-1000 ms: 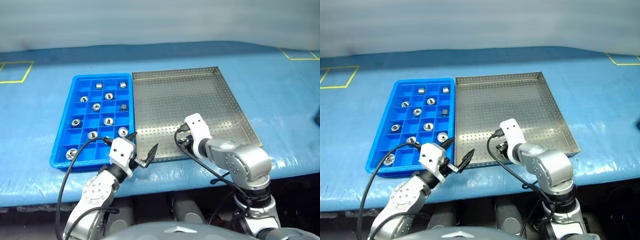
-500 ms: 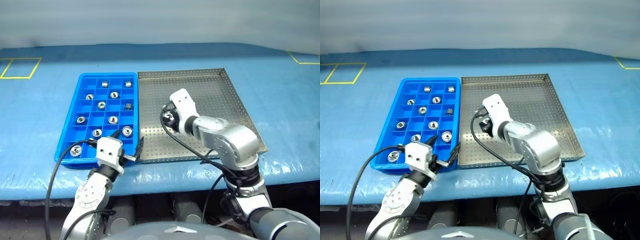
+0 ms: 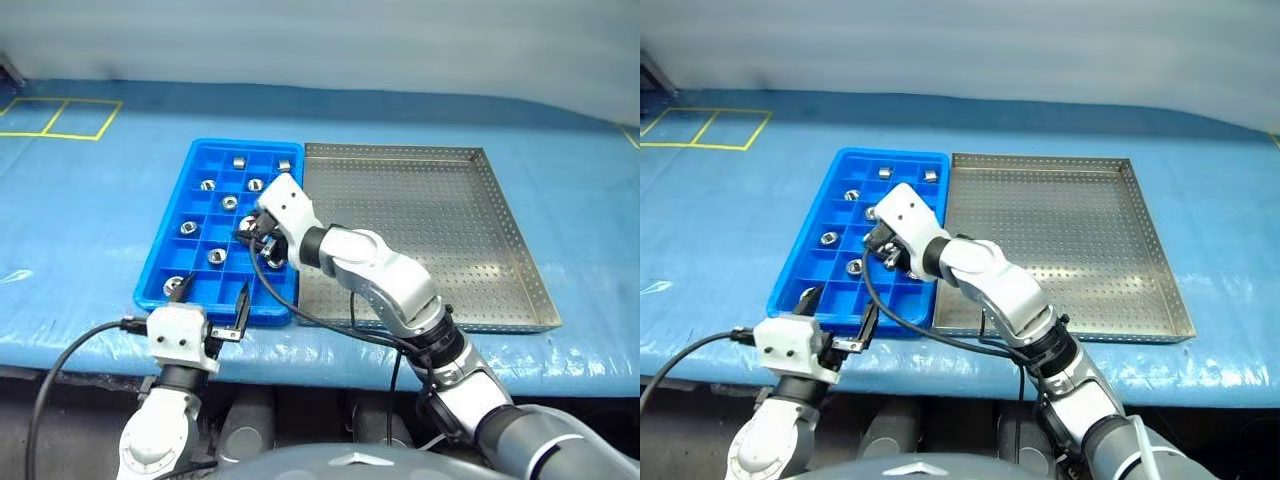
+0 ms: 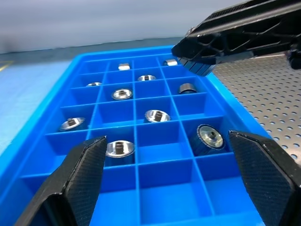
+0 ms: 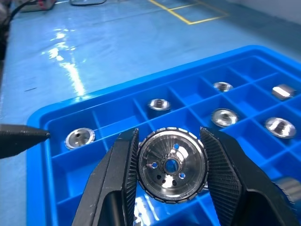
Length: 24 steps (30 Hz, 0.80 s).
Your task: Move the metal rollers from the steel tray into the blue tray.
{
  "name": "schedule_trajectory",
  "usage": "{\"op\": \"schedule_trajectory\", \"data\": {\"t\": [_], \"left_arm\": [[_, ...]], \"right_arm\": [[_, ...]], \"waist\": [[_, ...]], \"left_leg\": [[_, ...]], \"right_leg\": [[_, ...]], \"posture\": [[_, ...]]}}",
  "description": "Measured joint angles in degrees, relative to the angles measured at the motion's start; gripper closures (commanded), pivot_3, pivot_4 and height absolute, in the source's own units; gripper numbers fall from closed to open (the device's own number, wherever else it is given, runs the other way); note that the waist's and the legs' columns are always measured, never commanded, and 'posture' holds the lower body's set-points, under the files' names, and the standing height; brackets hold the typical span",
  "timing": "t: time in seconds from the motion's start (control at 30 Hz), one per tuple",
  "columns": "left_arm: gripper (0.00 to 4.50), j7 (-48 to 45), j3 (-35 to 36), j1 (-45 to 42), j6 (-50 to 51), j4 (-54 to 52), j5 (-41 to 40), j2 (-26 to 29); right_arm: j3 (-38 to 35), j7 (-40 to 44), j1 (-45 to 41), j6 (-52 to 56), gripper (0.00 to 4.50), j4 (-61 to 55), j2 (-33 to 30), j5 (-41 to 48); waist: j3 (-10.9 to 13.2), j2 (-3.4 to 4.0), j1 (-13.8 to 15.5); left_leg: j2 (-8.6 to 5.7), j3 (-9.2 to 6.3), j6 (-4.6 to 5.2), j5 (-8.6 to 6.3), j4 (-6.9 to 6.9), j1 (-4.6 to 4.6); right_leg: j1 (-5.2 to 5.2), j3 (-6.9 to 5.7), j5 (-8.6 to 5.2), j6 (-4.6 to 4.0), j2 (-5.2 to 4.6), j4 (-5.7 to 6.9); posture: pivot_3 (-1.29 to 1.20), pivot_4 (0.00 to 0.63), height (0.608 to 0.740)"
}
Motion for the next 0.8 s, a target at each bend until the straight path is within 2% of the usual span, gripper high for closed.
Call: {"op": "schedule_trajectory", "data": {"t": [0.2,0.43,0.63,0.7,0.8], "left_arm": [[0.0,0.89,-0.57,5.88,-4.57,-0.13,0.33,-1.22],[0.0,0.1,-0.96,9.07,-6.07,-0.21,0.17,-0.55],[0.0,-0.39,-2.56,8.45,-6.61,-0.24,0.18,-0.52],[0.0,-0.44,-2.83,8.24,-6.61,-0.3,0.17,-0.48],[0.0,-0.5,-2.83,7.74,-6.6,-0.49,0.16,-0.36]], "right_arm": [[1.6,5.29,1.9,-0.04,2.82,3.82,0.44,1.27],[3.32,8.14,3.72,2.22,2.82,4.87,-0.95,1.24],[3.58,8.68,4.33,2.9,0.77,5.21,-1.01,1.25],[3.51,8.67,4.36,3.02,0.21,5.22,-1.03,1.2],[3.58,8.93,4.36,3.66,0.21,4.99,-1.1,1.22]], "waist": [[0.02,-0.01,1.97],[0.02,-0.02,2.75],[0.03,-0.01,2.78],[0.03,-0.01,2.77],[0.03,-0.01,2.77]], "left_leg": [[0.02,0.01,-0.01,-0.01,-0.04,-0.04],[0.02,0.02,-0.02,-0.02,-0.04,-0.08],[0.03,0.03,-0.04,-0.03,-0.05,-0.07],[0.03,0.03,-0.04,-0.03,-0.07,-0.08],[0.03,0.03,-0.05,-0.03,-0.08,-0.08]], "right_leg": [[-0.11,-0.01,-0.04,-0.05,0.01,-0.01],[-0.15,-0.01,-0.05,-0.05,0.0,-0.03],[-0.17,-0.02,-0.06,-0.06,0.0,-0.04],[-0.17,-0.02,-0.06,-0.06,0.0,-0.05],[-0.18,-0.02,-0.07,-0.07,0.0,-0.05]], "posture": [[0.45,0.15,0.74],[0.45,0.15,0.74],[0.44,0.15,0.74],[0.44,0.15,0.74],[0.43,0.15,0.74]]}}
